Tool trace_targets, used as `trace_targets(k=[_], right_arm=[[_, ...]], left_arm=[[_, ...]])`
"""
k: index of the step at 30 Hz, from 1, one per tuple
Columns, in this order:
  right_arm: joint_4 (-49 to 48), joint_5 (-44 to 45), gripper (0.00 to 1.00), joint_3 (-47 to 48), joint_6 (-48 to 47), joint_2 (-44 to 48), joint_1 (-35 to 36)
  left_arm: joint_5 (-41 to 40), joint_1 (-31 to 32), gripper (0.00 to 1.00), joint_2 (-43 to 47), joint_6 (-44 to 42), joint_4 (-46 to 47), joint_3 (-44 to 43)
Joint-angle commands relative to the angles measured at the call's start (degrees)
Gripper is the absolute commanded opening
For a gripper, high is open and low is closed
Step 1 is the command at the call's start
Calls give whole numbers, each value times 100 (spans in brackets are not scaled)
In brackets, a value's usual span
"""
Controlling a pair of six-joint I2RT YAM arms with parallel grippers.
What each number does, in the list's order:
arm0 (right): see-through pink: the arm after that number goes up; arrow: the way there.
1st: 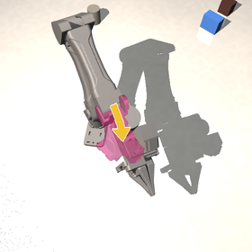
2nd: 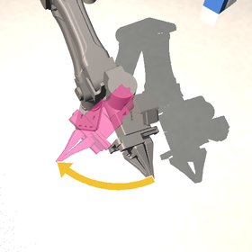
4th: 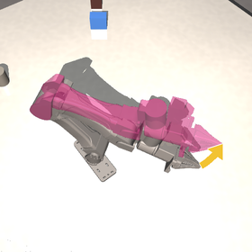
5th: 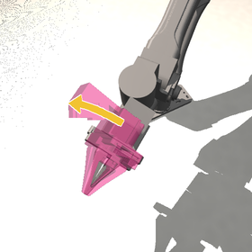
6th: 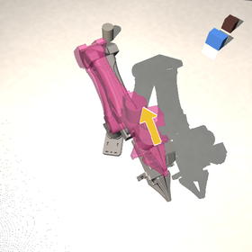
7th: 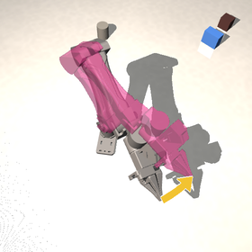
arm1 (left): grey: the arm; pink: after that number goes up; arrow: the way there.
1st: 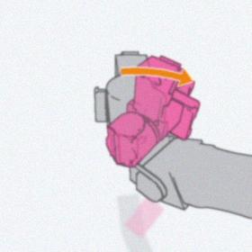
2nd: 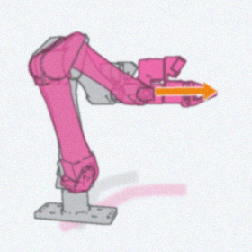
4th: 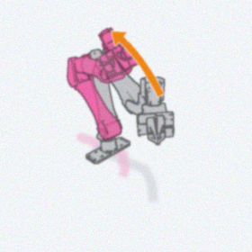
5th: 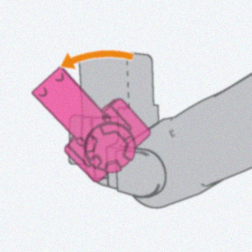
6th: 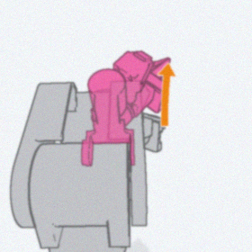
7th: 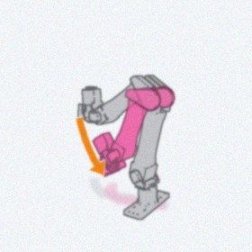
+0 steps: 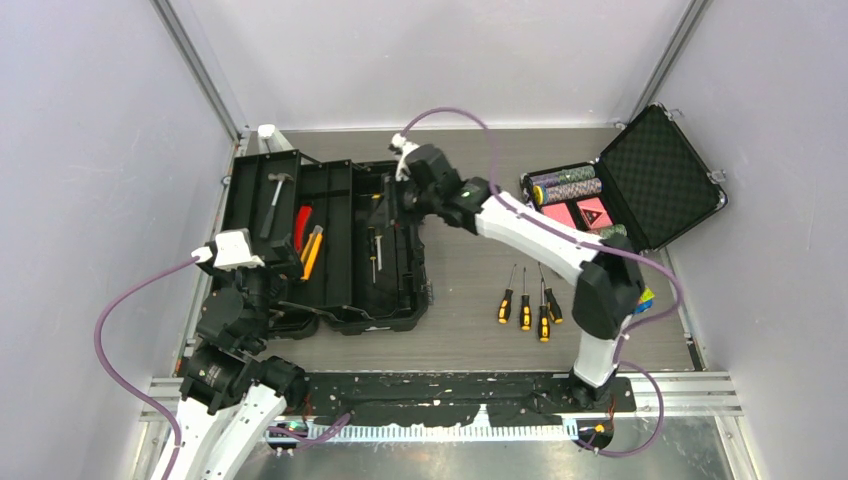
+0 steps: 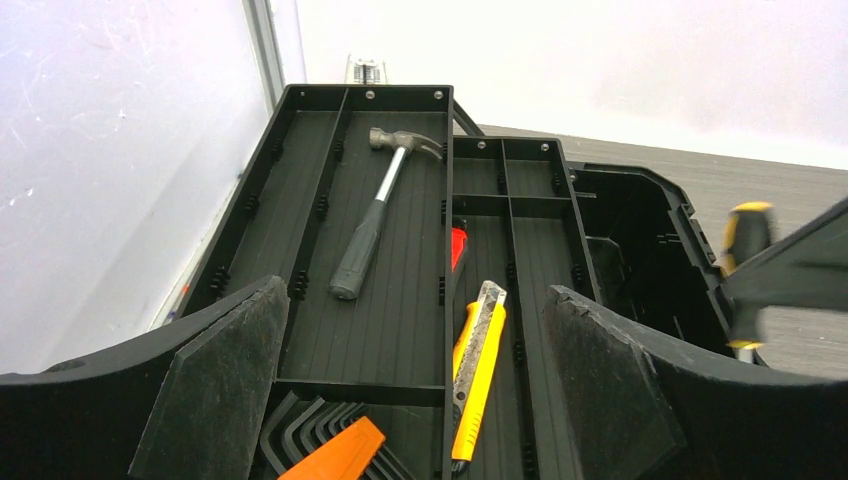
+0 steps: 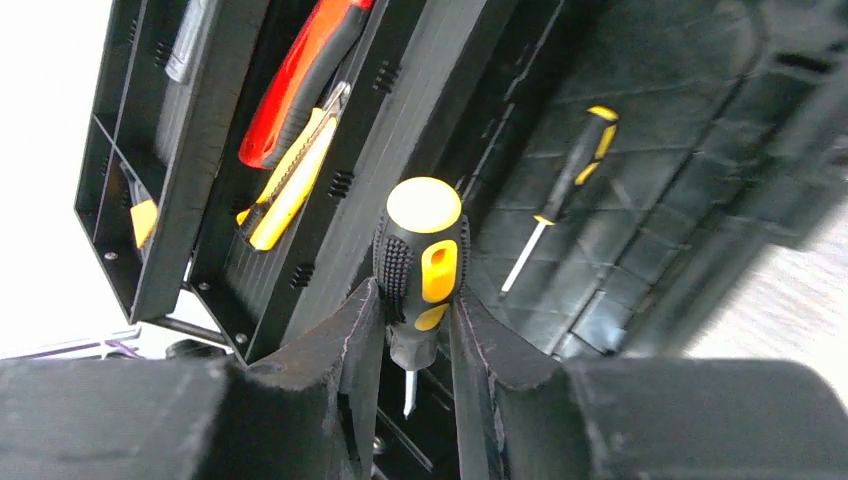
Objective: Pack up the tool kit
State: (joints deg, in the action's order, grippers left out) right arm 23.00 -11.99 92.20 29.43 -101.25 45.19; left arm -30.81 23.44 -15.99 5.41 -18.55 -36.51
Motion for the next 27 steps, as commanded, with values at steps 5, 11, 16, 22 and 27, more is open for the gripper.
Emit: trace_targets(k=[5, 11, 16, 22, 27], right_arm=[[-846, 647, 11, 26, 1110, -1006, 293], [-827, 1164, 22, -16, 1112, -1357, 301], [-497, 1547, 40, 306, 860, -1593, 310], [-445, 1487, 51, 304, 603, -1378, 328], [-434, 1418, 54, 94, 347, -778, 333]], left_arm=[[-90, -41, 99, 134, -126, 376, 43], [-42, -41, 100, 134, -128, 385, 49], [-39, -41, 100, 131, -134, 386, 45], [-44, -41, 100, 114, -145, 382, 51], [-31, -41, 100, 105, -145, 378, 56]])
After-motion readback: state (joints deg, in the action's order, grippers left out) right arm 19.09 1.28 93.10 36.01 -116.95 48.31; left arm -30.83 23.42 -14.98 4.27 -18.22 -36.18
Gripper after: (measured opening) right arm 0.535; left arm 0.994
